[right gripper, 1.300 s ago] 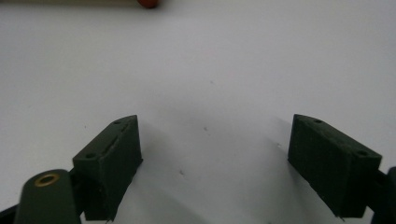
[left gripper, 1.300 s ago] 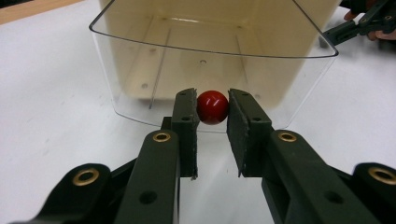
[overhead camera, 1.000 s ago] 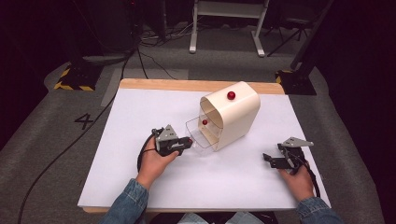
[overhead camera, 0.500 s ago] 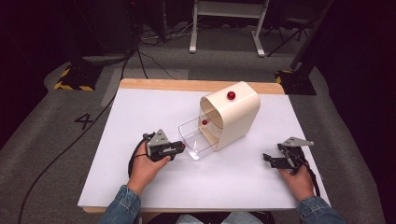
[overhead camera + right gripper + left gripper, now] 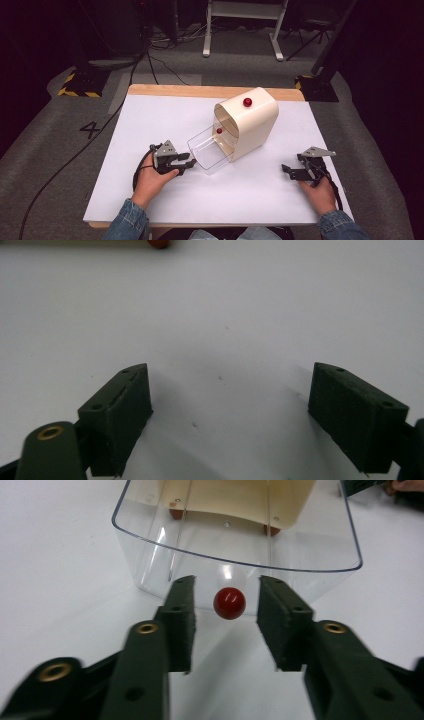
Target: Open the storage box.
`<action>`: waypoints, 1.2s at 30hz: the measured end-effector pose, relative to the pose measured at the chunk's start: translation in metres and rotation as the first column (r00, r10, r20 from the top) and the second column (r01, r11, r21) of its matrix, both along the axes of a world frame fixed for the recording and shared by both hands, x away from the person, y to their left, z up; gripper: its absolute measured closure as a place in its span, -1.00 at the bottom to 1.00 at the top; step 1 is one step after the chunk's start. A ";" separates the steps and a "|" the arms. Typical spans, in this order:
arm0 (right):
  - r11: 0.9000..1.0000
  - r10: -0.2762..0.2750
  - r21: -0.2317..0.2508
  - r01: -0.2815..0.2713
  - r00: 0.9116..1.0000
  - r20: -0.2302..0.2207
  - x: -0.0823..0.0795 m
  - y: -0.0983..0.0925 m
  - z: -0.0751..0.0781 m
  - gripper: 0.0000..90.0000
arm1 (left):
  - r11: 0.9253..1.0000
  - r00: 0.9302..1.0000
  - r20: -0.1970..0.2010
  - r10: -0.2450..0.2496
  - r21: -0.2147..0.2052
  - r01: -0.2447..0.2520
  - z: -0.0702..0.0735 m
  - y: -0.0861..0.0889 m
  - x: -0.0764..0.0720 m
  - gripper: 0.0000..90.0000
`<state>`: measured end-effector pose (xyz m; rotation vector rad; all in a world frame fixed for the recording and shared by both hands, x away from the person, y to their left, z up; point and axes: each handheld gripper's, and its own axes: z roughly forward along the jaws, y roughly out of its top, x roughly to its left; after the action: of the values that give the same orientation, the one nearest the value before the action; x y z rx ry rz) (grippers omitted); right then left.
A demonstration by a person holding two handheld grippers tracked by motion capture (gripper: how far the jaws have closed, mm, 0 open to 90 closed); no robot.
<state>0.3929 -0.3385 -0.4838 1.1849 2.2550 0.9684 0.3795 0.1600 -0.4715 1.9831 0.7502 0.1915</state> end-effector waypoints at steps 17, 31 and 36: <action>1.000 0.000 0.000 0.000 1.000 0.001 0.000 0.000 0.000 -0.61 | 0.998 0.995 0.098 0.032 -0.050 -0.028 0.051 -0.002 0.002 0.08; 1.000 -0.001 0.001 0.001 1.000 -0.001 0.000 0.000 0.000 -0.61 | 0.992 0.986 0.168 0.003 -0.122 0.018 0.082 -0.030 0.019 0.08; 1.000 -0.001 -0.001 0.001 1.000 0.001 0.000 0.000 0.000 -0.62 | 0.992 0.983 0.180 -0.023 -0.120 0.046 0.081 -0.045 0.029 0.04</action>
<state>0.3927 -0.3384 -0.4839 1.1854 2.2534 0.9669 0.4084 0.1148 -0.3901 1.8326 0.5975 0.2912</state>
